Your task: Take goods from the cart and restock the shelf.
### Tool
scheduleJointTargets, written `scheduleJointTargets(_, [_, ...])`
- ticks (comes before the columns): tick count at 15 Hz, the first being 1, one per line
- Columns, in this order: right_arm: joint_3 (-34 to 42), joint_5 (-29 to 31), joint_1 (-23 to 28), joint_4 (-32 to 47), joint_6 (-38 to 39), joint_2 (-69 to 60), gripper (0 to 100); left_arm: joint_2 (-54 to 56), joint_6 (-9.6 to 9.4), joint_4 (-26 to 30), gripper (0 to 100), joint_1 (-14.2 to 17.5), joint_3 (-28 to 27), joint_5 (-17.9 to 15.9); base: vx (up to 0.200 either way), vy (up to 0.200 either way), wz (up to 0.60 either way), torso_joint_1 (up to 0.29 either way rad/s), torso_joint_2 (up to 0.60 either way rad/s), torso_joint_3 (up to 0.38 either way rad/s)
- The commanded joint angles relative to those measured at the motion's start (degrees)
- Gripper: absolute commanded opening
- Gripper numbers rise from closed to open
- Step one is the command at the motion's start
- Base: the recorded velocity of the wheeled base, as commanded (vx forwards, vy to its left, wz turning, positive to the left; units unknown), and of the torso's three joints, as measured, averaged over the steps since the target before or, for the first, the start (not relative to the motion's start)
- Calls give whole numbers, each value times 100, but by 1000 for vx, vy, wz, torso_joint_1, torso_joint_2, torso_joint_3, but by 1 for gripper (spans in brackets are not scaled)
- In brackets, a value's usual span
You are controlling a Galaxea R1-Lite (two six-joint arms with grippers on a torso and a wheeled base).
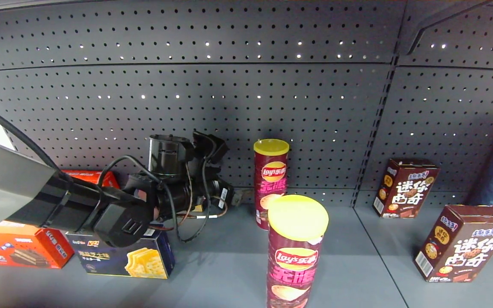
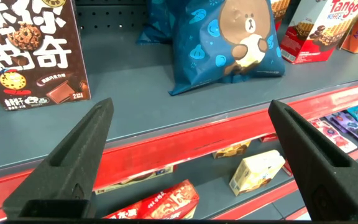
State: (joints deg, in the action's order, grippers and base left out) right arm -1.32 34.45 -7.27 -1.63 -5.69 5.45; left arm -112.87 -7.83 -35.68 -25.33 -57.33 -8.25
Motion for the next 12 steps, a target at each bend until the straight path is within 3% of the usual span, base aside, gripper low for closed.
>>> scheduleJointTargets(1, [0, 0, -3, -4, -2, 0, 100, 11, 0, -9, 100, -16, -59, -1, 0, 0, 0, 0, 0, 0])
scheduleJointTargets(8, [0, 0, -38, -4, -2, 0, 100, 450, -8, 0, 100, -60, -243, -27, 0, 0, 0, 0, 0, 0])
scheduleJointTargets(11, [0, -9, -38, -4, -11, 0, 100, 732, -8, 0, 100, 11, -129, -27, 0, 0, 0, 0, 0, 0])
scheduleJointTargets(12, [0, -61, -38, -4, -11, 0, 100, 960, -8, -9, 100, 178, 47, -36, 0, 0, 0, 0, 0, 0])
